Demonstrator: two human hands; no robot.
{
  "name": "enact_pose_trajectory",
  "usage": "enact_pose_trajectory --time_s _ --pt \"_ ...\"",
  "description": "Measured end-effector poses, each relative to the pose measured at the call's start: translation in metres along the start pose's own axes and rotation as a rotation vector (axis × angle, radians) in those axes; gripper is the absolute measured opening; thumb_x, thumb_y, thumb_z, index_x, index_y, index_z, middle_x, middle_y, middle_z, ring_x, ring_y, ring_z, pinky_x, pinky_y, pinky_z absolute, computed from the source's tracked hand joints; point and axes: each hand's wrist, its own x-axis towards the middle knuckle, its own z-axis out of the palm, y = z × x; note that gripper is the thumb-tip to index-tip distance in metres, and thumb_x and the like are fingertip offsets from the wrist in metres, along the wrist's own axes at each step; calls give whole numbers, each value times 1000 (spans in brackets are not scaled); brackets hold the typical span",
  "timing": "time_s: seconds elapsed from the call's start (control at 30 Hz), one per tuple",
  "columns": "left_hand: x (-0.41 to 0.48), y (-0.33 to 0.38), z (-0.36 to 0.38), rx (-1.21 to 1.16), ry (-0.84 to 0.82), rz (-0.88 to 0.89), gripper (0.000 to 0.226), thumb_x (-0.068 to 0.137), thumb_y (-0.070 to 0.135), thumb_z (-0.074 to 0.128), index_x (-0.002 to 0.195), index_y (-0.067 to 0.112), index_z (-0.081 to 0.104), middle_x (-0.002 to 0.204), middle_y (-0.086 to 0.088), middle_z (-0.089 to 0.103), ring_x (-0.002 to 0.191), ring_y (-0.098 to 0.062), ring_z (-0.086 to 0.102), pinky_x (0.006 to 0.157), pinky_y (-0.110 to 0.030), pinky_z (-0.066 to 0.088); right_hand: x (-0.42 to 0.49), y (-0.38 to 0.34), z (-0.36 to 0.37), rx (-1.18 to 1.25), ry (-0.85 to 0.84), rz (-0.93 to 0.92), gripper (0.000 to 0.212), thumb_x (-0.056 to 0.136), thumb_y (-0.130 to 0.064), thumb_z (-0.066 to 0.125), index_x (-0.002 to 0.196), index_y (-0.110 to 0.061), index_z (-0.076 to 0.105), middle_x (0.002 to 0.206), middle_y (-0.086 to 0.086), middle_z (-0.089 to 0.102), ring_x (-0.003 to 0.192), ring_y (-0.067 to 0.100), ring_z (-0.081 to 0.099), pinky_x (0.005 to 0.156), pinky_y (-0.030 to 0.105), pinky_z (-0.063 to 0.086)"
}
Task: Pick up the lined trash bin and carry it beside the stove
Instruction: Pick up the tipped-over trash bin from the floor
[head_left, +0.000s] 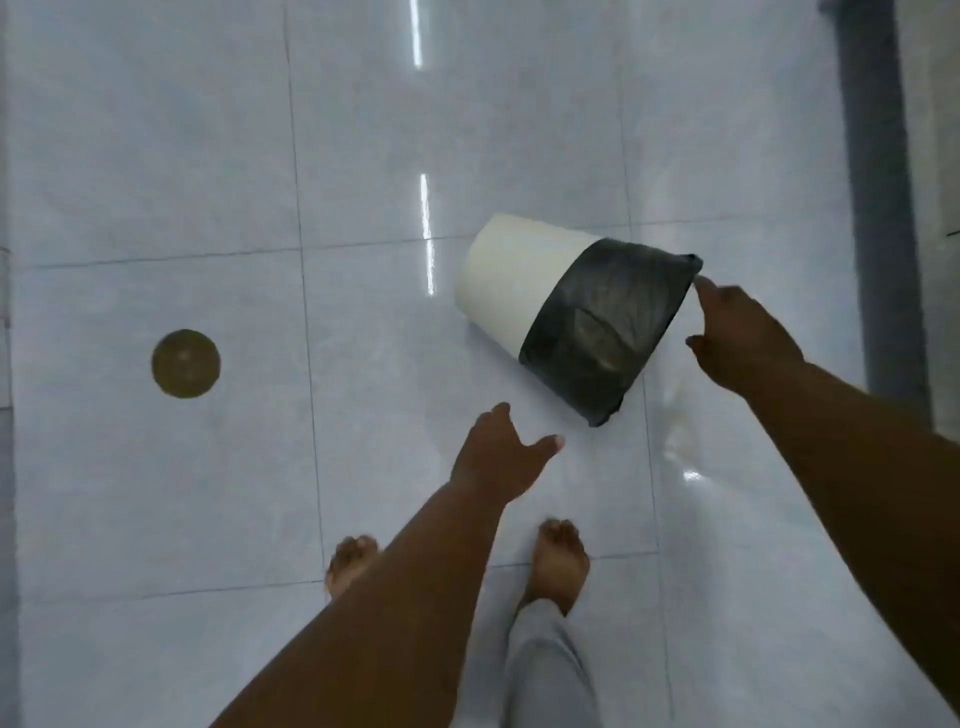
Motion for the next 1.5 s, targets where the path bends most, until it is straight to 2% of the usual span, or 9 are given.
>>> enact_pose_trajectory --time_s 0.17,0.27,0.37,0.57,0.77,0.9,1.17,1.33,1.5 --pt "53 18 51 -170 -134 -29 91 91 58 55 158 12 15 167 -11 20 152 -34 24 117 -41 28 52 12 30 31 240 -53 60 90 -3 60 147 -10 39 152 27 37 134 50 40 106 57 40" --pt "64 26 56 -276 -145 8 79 95 51 54 156 12 21 163 -11 31 147 -34 34 113 -40 34 65 8 22 -59 357 -92 30 87 11 53 115 6 63 131 33 55 121 51 51 99 58 47" --pt "67 26 52 -331 -135 33 80 94 47 59 156 15 20 161 -11 35 145 -34 36 113 -40 35 61 -3 12 -85 342 -172 18 92 3 52 108 6 61 120 37 57 126 50 48 99 58 46" --pt "49 -3 9 -551 161 -72 59 98 39 55 150 24 31 145 -14 54 123 -33 58 100 -41 50 46 -59 -23 56 288 -226 27 98 -28 44 109 -6 52 106 27 49 84 45 54 70 44 42" --pt "33 -16 -59 -677 436 -57 48 100 41 45 143 19 44 133 -12 61 120 -33 60 102 -49 51 50 -119 -43 241 231 -112 35 99 -35 47 113 -7 63 110 26 61 100 41 57 74 34 36" --pt "31 -31 -99 -740 514 -85 49 98 43 47 140 17 46 130 -11 60 118 -32 59 102 -50 51 47 -143 -41 336 132 -9 32 99 -23 50 123 -9 64 124 17 67 117 35 59 93 30 40" --pt "48 -62 -145 -749 393 41 50 98 45 43 143 24 49 133 -2 61 121 -24 58 99 -39 48 30 -153 -11 551 6 176 38 97 -14 51 133 -12 61 133 13 64 122 33 58 101 37 45" --pt "51 -72 -147 -808 346 123 43 102 42 39 142 29 50 129 5 61 111 -11 58 88 -25 46 16 -139 10 813 -11 233 44 97 -43 45 129 -21 64 129 6 66 119 26 59 102 41 46" --pt "57 -86 -142 -871 255 174 43 103 50 29 133 35 57 130 11 65 120 -4 57 107 -31 42 8 -121 38 1245 -114 305 57 98 -62 27 135 -31 58 132 -2 62 122 15 56 105 39 43"
